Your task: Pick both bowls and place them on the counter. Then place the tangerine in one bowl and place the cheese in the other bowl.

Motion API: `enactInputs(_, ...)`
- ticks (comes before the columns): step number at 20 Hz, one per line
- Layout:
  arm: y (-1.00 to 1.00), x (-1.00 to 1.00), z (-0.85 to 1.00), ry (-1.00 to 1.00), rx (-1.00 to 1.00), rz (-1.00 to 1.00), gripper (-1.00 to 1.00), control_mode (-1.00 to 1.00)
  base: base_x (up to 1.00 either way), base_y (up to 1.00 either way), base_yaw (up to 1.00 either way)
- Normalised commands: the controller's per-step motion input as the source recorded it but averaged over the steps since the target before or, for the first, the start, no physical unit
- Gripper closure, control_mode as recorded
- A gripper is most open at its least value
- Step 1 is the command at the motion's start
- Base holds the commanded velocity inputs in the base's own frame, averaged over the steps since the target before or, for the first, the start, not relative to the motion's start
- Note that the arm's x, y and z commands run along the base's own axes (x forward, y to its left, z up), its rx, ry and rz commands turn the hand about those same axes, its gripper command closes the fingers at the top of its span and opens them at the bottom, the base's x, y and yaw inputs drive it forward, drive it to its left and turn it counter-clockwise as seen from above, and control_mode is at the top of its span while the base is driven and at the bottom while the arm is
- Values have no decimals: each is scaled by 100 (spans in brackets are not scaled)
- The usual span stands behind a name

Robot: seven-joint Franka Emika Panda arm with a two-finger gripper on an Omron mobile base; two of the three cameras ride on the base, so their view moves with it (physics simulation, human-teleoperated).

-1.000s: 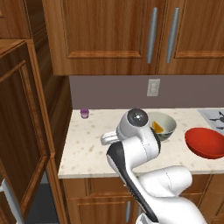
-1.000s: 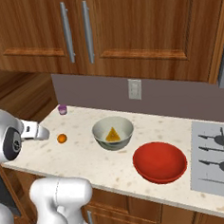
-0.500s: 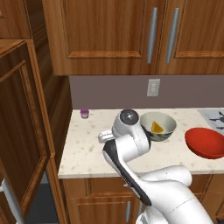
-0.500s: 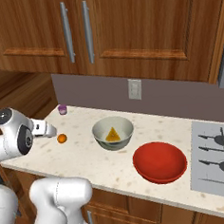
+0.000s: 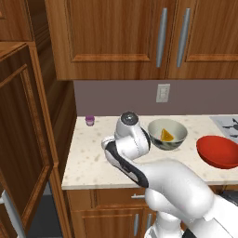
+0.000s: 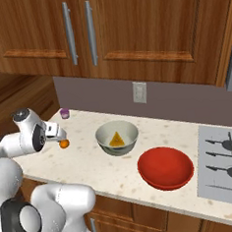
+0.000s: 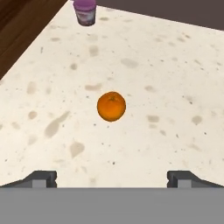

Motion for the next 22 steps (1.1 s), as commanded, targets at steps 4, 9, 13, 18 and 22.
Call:
enactInputs(4,15,45,-49,3,-7,0,-100,-100,0,0,0)
enactInputs(9,12,44,-42,0,-8,0,-100,-100,0,0,0)
enactInputs(13,3,43,-27,6,-6,0,-100,-100,0,0,0)
enactInputs(18,0,29,-4,7,-2,0,-100,-100,0,0,0)
enactInputs(22,1,21,-2,4,-1,0,-100,-100,0,0,0)
